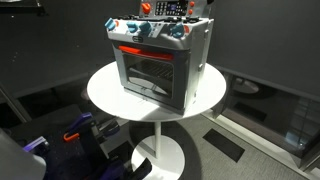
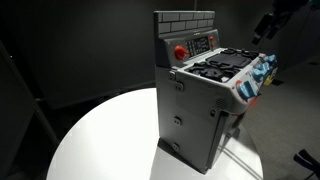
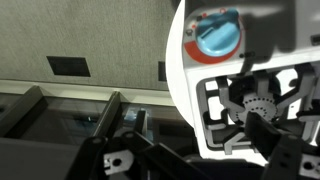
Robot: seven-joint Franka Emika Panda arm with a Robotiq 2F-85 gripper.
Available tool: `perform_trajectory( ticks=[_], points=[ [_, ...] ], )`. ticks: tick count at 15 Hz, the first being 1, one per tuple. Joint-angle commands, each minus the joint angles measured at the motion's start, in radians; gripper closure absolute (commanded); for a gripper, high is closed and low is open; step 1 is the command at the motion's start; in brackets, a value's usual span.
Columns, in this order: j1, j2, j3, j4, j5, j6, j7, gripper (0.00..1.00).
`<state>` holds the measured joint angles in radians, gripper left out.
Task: Press the bottom button on the right side of the stove.
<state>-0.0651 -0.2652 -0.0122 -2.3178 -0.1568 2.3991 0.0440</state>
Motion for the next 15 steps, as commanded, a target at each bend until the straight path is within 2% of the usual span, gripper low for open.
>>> perform_trajectory(
  ticks=[1, 15],
  points=[
    [0.023, 0.117, 0.016, 0.134, 0.032, -0.022, 0.023, 0.0],
    [0.073, 0.353, 0.031, 0.412, 0.062, -0.11, 0.042, 0.0]
  ],
)
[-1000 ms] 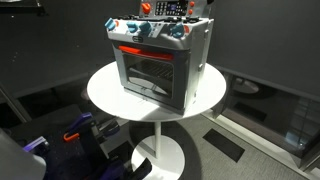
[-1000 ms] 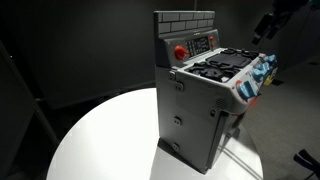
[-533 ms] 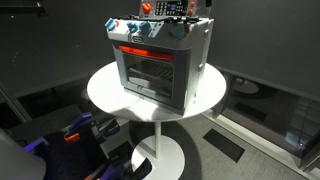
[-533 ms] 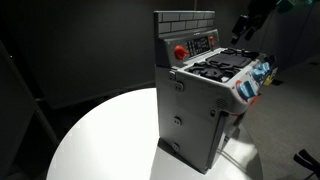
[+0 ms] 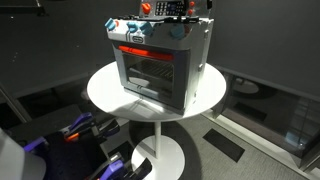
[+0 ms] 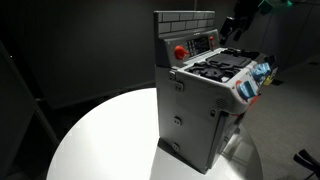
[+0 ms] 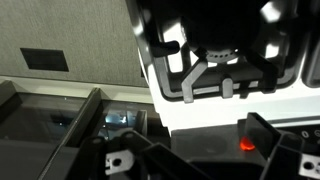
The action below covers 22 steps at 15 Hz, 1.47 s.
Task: Press the bottom button on the right side of the stove.
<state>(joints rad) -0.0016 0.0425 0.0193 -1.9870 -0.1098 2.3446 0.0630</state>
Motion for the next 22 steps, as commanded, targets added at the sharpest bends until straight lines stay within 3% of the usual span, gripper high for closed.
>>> perform_trajectory(
  ticks=[1, 12, 22],
  points=[
    [0.012, 0.056, -0.001, 0.096, 0.017, -0.065, 0.025, 0.0],
    [0.022, 0.146, -0.002, 0.219, 0.024, -0.139, 0.031, 0.0],
    [0.021, 0.169, -0.003, 0.25, 0.027, -0.18, 0.024, 0.0]
  ],
)
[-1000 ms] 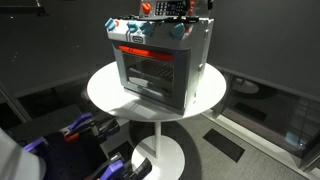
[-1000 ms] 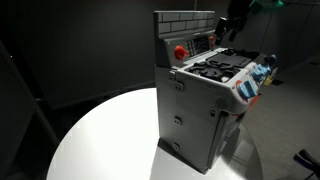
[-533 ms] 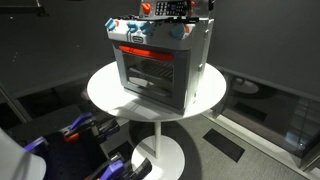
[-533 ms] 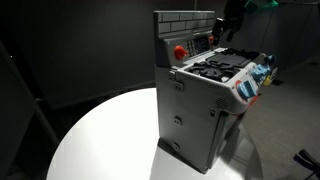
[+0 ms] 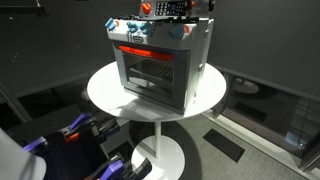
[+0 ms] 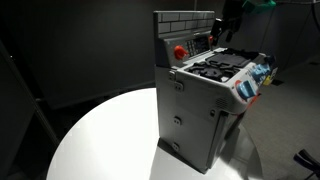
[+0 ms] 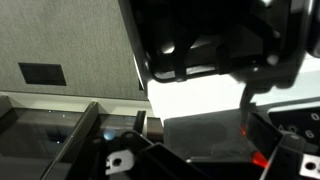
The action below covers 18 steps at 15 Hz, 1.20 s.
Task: Press the bottom button on the right side of the stove.
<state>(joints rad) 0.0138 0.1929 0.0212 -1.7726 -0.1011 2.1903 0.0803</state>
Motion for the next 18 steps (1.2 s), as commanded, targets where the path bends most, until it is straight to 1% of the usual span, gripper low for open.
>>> perform_trajectory(
  ticks=[1, 6, 11, 12, 18],
  points=[
    [0.004, 0.008, -0.006, 0.024, 0.018, -0.028, 0.006, 0.0],
    [-0.013, -0.086, -0.016, -0.08, 0.039, -0.081, -0.044, 0.0],
    [-0.024, -0.221, -0.026, -0.223, 0.043, -0.122, -0.099, 0.0],
    [-0.023, -0.252, -0.029, -0.252, 0.034, -0.134, -0.094, 0.0],
    [-0.019, -0.416, -0.044, -0.374, 0.104, -0.272, -0.129, 0.0]
  ],
)
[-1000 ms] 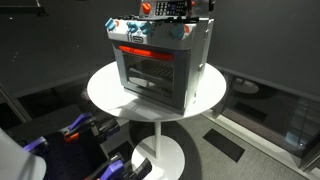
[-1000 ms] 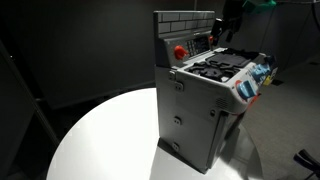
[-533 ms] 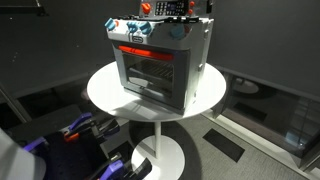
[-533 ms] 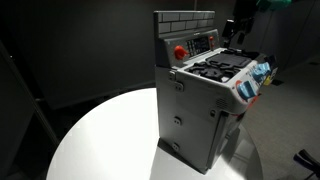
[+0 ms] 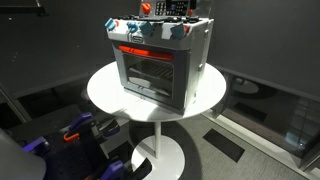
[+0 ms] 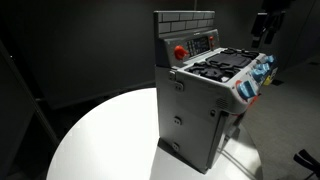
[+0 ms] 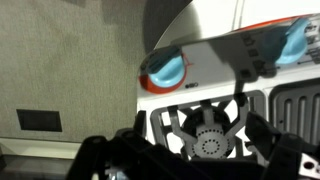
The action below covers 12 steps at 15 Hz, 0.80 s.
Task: Press the bottom button on the right side of the stove.
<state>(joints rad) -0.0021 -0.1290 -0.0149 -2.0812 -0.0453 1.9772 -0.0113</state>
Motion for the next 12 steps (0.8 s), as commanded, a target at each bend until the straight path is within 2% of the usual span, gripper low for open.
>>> perform_trajectory(
  ticks=[1, 7, 12],
  points=[
    [-0.002, -0.12, -0.009, -0.083, 0.061, -0.082, -0.038, 0.0],
    [-0.004, -0.25, -0.003, -0.166, 0.037, -0.136, -0.02, 0.0],
    [-0.002, -0.242, -0.002, -0.16, 0.042, -0.152, -0.011, 0.0]
  ],
)
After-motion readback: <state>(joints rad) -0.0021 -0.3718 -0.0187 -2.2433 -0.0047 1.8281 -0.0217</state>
